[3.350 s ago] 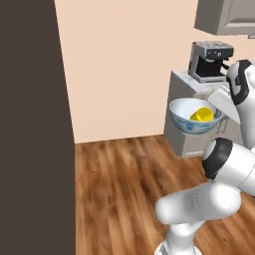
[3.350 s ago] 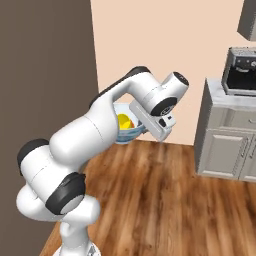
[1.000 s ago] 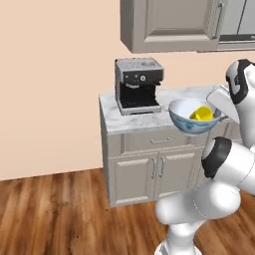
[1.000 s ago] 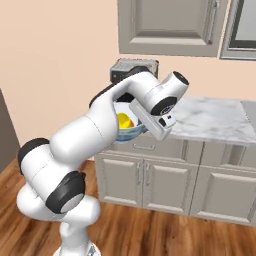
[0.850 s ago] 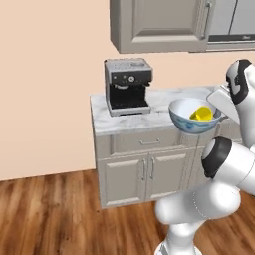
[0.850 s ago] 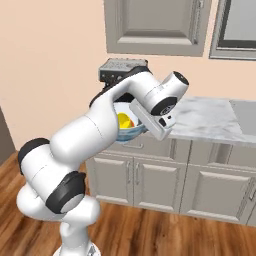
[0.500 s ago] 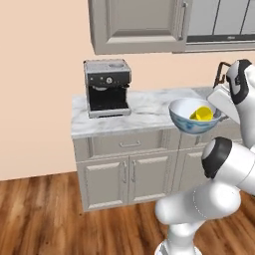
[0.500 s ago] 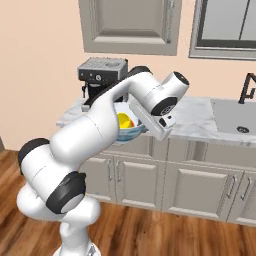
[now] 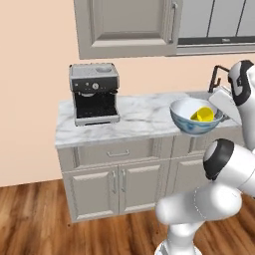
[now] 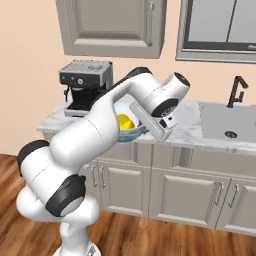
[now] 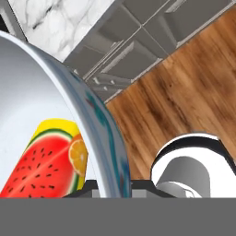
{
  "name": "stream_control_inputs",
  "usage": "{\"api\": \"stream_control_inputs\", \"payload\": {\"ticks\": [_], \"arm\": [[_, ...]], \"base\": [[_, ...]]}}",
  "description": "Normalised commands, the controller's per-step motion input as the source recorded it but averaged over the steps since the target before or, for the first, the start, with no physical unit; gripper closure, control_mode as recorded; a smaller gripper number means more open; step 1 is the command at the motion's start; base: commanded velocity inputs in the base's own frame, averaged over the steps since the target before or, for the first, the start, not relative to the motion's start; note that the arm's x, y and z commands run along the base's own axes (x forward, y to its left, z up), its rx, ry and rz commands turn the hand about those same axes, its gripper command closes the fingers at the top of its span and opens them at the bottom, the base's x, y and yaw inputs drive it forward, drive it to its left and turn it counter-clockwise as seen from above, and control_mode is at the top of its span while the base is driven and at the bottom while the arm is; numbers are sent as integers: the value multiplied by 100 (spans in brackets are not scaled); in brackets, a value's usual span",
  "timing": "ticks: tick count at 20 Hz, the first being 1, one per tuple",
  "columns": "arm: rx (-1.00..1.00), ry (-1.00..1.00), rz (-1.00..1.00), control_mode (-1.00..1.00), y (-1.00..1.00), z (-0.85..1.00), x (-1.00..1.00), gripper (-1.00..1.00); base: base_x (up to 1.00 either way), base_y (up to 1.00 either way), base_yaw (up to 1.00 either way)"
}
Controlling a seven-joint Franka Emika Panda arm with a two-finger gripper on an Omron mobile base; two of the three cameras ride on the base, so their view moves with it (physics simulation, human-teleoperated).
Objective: Place the cup inside the bowl on the dining table and move the bowl to any counter.
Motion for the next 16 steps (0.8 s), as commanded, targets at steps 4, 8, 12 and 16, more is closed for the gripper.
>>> {"api": "stream_control_inputs", "payload": {"ticks": [4, 8, 12, 16], "arm": [[0, 0, 0, 100, 0, 0, 0, 100], [0, 0, 0, 100, 0, 0, 0, 100], [0, 0, 0, 100, 0, 0, 0, 100], [0, 0, 0, 100, 0, 0, 0, 100]], "base": [[99, -7, 0], [79, -6, 0], [45, -3, 0], [0, 0, 0]]}}
